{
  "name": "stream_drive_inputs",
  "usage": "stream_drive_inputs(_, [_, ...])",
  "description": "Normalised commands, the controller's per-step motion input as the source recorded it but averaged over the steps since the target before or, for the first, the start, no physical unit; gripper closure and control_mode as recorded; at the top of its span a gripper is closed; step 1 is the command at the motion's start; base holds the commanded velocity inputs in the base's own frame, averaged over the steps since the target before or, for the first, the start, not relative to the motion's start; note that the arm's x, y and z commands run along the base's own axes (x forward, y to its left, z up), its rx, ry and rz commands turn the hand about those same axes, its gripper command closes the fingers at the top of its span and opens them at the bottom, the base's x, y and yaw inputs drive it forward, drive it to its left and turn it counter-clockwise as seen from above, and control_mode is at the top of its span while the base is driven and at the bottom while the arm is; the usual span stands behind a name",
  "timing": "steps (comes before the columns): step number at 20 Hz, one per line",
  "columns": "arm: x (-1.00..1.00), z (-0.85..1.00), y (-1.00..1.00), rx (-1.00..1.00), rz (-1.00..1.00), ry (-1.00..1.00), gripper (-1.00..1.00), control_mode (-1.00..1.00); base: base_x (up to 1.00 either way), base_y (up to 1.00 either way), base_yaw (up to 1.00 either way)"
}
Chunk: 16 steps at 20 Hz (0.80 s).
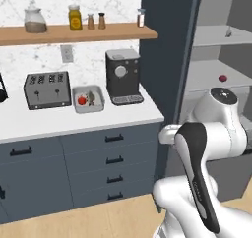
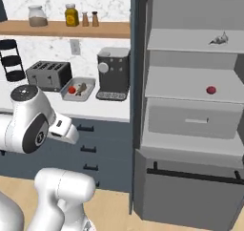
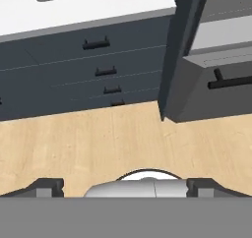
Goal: Place one tomato and one fish in each tupperware on the nearby counter, to pack two identical lunches.
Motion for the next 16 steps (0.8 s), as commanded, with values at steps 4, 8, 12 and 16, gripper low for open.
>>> stream_drive_inputs(4, [0.0, 0.0, 0.0, 0.0, 0.0, 0.0, -1.0, 1.0, -0.02, -1.0, -0.13])
stream_drive_inputs(8, [0.0, 0.0, 0.0, 0.0, 0.0, 0.0, -1.0, 1.0, 0.06, -1.0, -0.08])
stream_drive_inputs(12, [0.0, 0.0, 0.0, 0.0, 0.0, 0.0, -1.0, 1.0, 0.27, -0.8, -0.01])
stream_drive_inputs(16, [0.0, 0.0, 0.0, 0.0, 0.0, 0.0, -1.0, 1.0, 0.7, -0.12, 0.0])
